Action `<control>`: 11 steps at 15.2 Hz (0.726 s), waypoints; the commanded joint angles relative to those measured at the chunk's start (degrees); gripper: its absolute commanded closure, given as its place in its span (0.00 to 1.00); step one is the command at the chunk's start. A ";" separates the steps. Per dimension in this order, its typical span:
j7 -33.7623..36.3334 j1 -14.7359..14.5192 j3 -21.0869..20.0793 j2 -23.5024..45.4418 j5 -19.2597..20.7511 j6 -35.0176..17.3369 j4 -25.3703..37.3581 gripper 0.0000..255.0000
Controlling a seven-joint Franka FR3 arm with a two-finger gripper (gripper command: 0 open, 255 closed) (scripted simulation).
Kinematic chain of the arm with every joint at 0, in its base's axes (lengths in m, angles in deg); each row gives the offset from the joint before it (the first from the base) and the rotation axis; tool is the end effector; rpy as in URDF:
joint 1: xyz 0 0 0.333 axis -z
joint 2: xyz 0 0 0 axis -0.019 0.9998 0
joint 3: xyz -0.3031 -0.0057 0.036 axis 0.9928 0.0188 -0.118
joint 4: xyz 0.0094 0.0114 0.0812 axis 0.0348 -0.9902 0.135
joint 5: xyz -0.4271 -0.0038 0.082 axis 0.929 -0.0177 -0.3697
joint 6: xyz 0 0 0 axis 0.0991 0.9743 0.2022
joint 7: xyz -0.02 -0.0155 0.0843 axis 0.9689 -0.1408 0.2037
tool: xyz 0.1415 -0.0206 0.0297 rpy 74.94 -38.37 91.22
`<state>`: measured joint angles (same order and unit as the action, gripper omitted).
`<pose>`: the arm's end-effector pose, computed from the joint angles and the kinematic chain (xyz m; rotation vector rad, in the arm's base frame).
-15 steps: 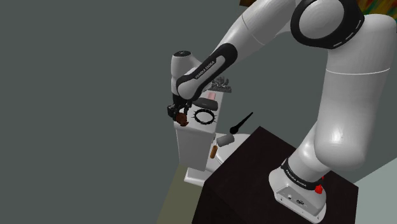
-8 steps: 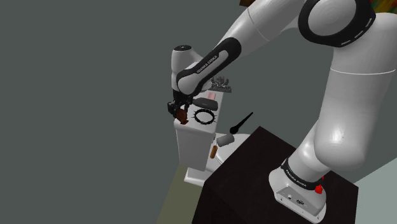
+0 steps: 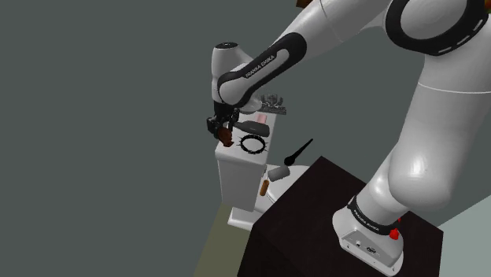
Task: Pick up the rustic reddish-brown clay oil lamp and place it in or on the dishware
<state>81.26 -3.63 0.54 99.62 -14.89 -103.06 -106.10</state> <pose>0.5892 0.1233 0.1980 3.1059 -0.0691 0.0116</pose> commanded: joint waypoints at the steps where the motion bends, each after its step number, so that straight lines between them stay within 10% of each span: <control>1: -0.31 0.12 -0.12 -1.21 -0.33 1.48 0.28 1.00; 11: -2.52 1.09 0.03 -4.85 -1.50 7.60 2.88 1.00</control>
<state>79.37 -2.88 0.37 94.94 -16.28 -95.88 -103.47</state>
